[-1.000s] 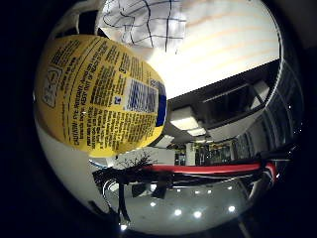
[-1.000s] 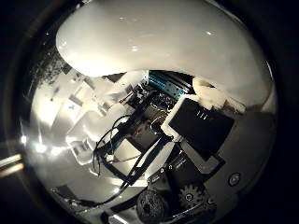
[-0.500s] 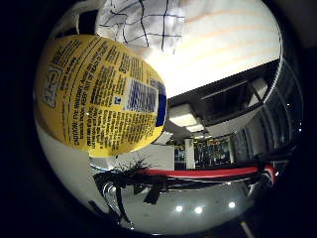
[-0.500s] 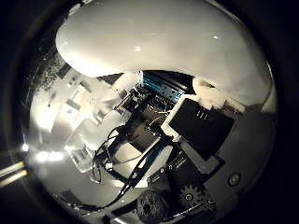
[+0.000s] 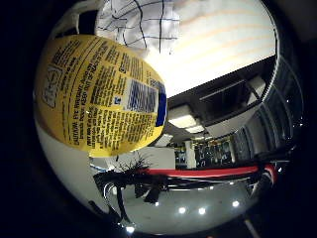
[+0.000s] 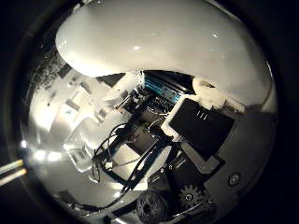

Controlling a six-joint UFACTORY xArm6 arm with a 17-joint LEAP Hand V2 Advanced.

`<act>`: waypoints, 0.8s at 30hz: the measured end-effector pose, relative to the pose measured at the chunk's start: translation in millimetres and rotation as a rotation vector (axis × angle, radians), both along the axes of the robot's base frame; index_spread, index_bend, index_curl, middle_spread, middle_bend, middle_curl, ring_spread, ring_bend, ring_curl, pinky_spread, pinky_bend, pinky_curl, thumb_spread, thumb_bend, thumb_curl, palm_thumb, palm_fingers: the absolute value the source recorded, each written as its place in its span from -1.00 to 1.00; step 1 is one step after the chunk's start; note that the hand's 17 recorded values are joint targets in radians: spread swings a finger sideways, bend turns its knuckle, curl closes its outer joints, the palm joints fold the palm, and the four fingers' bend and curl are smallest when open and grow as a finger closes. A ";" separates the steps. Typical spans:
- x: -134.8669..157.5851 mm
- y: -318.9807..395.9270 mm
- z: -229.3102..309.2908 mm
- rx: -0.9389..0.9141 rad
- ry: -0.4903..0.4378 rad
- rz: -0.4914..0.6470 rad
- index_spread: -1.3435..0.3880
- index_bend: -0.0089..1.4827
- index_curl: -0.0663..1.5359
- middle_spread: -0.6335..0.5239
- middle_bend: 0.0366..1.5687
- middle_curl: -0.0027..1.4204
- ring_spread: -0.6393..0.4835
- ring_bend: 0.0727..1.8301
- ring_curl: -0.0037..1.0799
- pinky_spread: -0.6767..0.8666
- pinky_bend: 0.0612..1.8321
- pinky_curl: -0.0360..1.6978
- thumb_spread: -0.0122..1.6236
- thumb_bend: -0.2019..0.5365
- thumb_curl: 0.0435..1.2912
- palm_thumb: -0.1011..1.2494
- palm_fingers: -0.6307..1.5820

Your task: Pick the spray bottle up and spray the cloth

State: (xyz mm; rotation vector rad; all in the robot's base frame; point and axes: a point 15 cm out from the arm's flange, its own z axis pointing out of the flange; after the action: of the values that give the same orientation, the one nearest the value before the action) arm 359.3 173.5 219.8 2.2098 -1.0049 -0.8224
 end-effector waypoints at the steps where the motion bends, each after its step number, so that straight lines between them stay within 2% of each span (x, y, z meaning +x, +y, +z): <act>1: 0.1 1.7 -2.7 -0.003 -0.001 0.001 0.28 0.53 0.11 -0.10 0.76 -0.04 -0.17 0.62 0.17 -0.42 0.07 0.52 -0.60 -0.51 0.48 0.70 0.63; 9: 0.3 7.7 -7.9 -0.003 -0.008 0.008 0.28 0.54 0.10 -0.10 0.76 -0.04 -0.17 0.62 0.17 -0.42 0.07 0.52 -0.59 -0.51 0.48 0.70 0.63; 16: 8.6 13.3 20.5 0.060 -0.099 0.013 0.28 0.54 0.10 -0.10 0.76 -0.04 -0.17 0.62 0.17 -0.42 0.07 0.52 -0.61 -0.51 0.48 0.69 0.63; 24: 20.1 34.3 61.5 0.214 -0.235 0.013 0.29 0.56 0.09 -0.10 0.76 -0.04 -0.17 0.61 0.17 -0.42 0.07 0.52 -0.62 -0.51 0.49 0.69 0.63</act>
State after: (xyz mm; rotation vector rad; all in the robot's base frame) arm 379.4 207.8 281.3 2.5392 -1.0512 -0.7034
